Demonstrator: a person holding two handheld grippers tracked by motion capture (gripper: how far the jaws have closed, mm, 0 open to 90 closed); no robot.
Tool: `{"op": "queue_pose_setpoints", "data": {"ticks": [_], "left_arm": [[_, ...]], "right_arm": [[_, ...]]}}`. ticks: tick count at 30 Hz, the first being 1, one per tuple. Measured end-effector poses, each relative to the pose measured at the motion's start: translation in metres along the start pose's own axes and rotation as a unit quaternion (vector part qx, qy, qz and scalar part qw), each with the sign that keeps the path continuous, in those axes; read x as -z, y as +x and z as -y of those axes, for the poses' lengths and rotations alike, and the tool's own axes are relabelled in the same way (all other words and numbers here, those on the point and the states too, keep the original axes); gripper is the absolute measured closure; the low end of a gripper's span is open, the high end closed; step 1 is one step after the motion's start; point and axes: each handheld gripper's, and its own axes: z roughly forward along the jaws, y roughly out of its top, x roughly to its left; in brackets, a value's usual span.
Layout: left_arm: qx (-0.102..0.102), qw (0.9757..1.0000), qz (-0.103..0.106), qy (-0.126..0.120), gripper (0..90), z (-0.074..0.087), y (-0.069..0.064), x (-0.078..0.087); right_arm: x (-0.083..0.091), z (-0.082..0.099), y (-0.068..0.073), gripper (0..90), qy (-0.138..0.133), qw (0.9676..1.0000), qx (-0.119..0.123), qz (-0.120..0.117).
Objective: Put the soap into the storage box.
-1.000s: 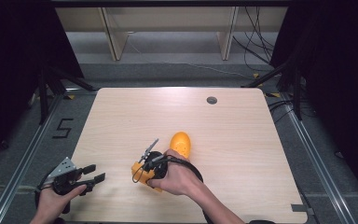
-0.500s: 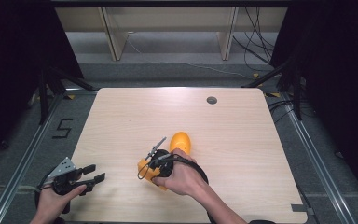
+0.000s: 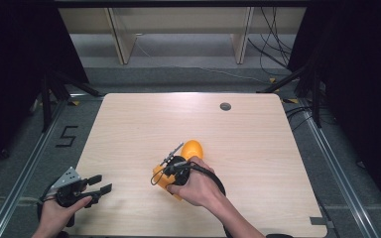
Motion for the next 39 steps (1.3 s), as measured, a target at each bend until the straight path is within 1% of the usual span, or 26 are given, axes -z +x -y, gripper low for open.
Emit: {"op": "queue_pose_setpoints", "data": {"ticks": [1,2,4,7,8,9,10,11,13,14,15,16,17,19,20,21,22,23,25,26,27,28,33,36,37,39], "left_arm": [[0.0,1.0,-0.001,0.0,38.1,0.0,0.0,0.0],[0.0,1.0,0.0,0.0,38.1,0.0,0.0,0.0],[0.0,1.0,-0.001,0.0,38.1,0.0,0.0,0.0],[0.0,1.0,-0.001,0.0,38.1,0.0,0.0,0.0],[0.0,1.0,-0.001,0.0,38.1,0.0,0.0,0.0],[0.0,1.0,-0.001,0.0,38.1,0.0,0.0,0.0],[0.0,1.0,-0.001,0.001,38.1,0.0,0.0,0.0],[0.0,1.0,-0.001,0.001,38.0,0.0,0.0,0.0],[0.001,1.0,-0.003,0.003,38.1,0.0,0.0,0.0],[0.001,1.0,-0.002,0.003,38.1,0.0,0.0,0.0],[0.0,1.0,-0.002,0.003,38.0,0.0,0.0,0.0],[0.003,1.0,-0.005,0.003,38.1,0.0,0.0,0.0],[0.0,1.0,-0.002,0.002,38.1,0.0,0.0,0.0],[0.0,1.0,0.0,0.003,38.1,-0.001,0.0,0.0],[0.0,1.0,0.0,0.004,38.1,-0.001,0.0,-0.001],[0.005,1.0,0.0,0.001,38.1,-0.001,-0.001,-0.002],[0.004,1.0,0.0,0.002,38.1,-0.001,-0.001,-0.002],[-0.001,1.0,-0.002,0.004,38.1,-0.002,-0.001,-0.002],[-0.001,1.0,-0.005,0.006,38.1,-0.002,-0.001,-0.002],[-0.001,1.0,-0.006,0.007,38.1,-0.002,0.0,-0.002],[0.0,1.0,-0.006,0.005,38.1,-0.002,0.0,-0.001],[0.0,1.0,-0.006,0.005,38.1,-0.002,0.0,-0.001],[-0.001,1.0,-0.005,0.006,38.1,-0.002,0.0,-0.003],[0.003,1.0,0.005,0.0,38.1,-0.002,0.001,-0.004],[0.003,1.0,-0.002,0.003,38.1,-0.002,0.001,-0.003],[0.003,1.0,-0.001,0.001,38.1,-0.002,0.0,-0.002]], "right_arm": [[0.0,0.0,-0.001,61.5,0.0,1.0,0.003,0.0],[0.001,0.001,-0.001,61.5,0.001,1.0,-0.005,0.0],[0.002,0.001,-0.002,61.5,-0.001,1.0,-0.006,0.0],[0.004,0.002,-0.004,61.6,-0.004,0.9998,-0.019,0.005],[0.004,0.002,-0.004,61.6,-0.004,0.9998,-0.019,0.005],[0.005,0.003,-0.004,61.5,-0.002,0.9997,-0.023,0.005],[0.006,0.003,-0.004,61.5,0.0,0.9994,-0.035,0.007],[0.006,0.004,-0.006,61.6,-0.003,0.9996,-0.027,0.01],[0.007,0.004,-0.006,61.6,-0.002,0.9991,-0.043,0.008],[0.008,0.005,-0.008,61.5,-0.006,0.9994,-0.034,0.008],[0.008,0.005,-0.008,61.6,-0.007,0.9992,-0.038,0.01],[0.01,0.006,-0.008,61.5,-0.005,0.9986,-0.051,0.008],[0.011,0.006,-0.009,61.5,-0.007,0.9989,-0.045,0.013],[0.013,0.007,-0.01,61.6,-0.012,0.9984,-0.054,0.012],[0.015,0.007,-0.012,61.6,-0.014,0.9985,-0.052,0.014],[0.017,0.007,-0.013,61.5,-0.015,0.9981,-0.058,0.015],[0.018,0.008,-0.015,61.5,-0.018,0.9981,-0.057,0.014],[0.019,0.008,-0.016,61.6,-0.018,0.9978,-0.062,0.014],[0.022,0.009,-0.019,61.6,-0.021,0.9972,-0.069,0.018],[0.024,0.01,-0.02,61.6,-0.018,0.9964,-0.081,0.021],[0.025,0.01,-0.022,61.5,-0.021,0.9965,-0.078,0.023],[0.027,0.011,-0.022,61.5,-0.022,0.9959,-0.084,0.025],[0.031,0.012,-0.027,61.6,-0.026,0.9955,-0.087,0.028],[0.032,0.012,-0.028,61.6,-0.027,0.9951,-0.09,0.028],[0.033,0.012,-0.028,61.6,-0.027,0.995,-0.092,0.028],[0.034,0.011,-0.028,61.6,-0.03,0.9947,-0.094,0.03]]}}
